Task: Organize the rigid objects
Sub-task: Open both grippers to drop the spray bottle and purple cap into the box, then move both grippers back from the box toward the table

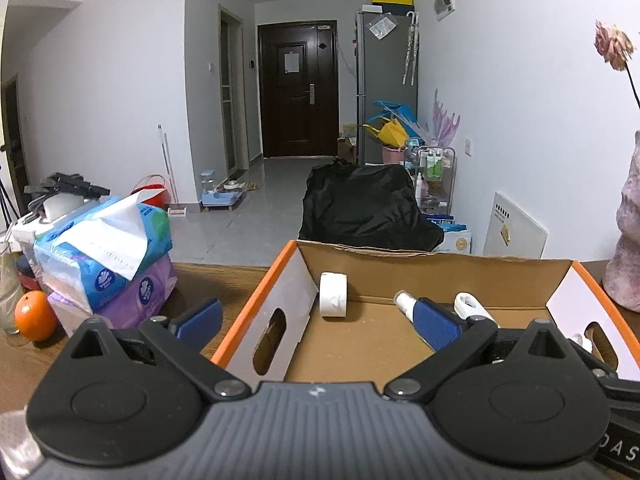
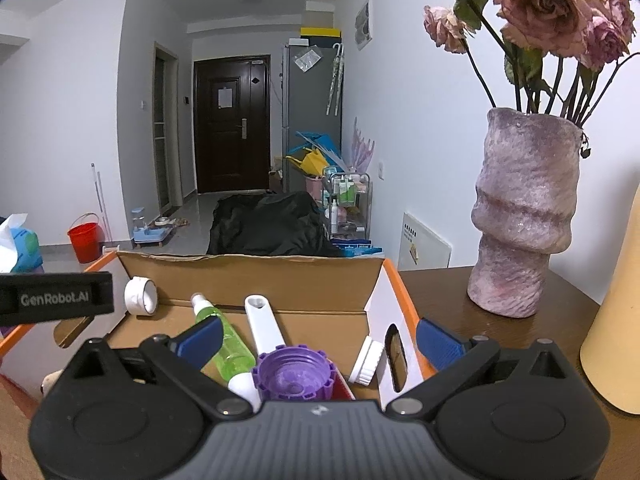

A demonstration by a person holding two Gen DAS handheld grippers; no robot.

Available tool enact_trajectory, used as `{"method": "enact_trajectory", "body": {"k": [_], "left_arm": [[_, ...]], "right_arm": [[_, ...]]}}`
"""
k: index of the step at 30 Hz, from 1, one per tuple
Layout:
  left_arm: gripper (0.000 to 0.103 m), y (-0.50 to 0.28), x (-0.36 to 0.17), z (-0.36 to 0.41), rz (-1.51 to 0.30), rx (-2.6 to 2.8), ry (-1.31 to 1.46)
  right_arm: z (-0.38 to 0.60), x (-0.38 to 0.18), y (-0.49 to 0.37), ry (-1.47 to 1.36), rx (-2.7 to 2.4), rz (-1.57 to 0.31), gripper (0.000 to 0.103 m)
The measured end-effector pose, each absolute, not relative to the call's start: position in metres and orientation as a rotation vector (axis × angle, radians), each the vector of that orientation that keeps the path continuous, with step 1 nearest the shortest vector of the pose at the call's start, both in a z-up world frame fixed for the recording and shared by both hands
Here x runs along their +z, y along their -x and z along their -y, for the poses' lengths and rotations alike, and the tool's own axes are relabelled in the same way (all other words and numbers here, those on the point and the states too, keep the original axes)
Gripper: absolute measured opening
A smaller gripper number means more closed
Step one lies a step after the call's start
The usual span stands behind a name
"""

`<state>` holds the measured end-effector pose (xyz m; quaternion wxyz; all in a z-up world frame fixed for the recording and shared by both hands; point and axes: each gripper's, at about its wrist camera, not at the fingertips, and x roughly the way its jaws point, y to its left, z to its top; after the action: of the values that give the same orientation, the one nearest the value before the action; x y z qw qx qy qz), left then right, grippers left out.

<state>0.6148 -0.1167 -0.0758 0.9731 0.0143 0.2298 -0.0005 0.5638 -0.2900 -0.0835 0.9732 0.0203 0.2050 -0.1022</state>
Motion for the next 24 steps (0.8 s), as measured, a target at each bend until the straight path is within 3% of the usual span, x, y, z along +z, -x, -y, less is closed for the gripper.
{"method": "enact_trajectory", "body": {"k": [24], "left_arm": [[0.103, -0.519, -0.060, 0.091, -0.462, 0.014, -0.020]], "right_arm": [[0.291, -0.067, -0.477, -0.006, -0.177, -0.388, 0.103]]}}
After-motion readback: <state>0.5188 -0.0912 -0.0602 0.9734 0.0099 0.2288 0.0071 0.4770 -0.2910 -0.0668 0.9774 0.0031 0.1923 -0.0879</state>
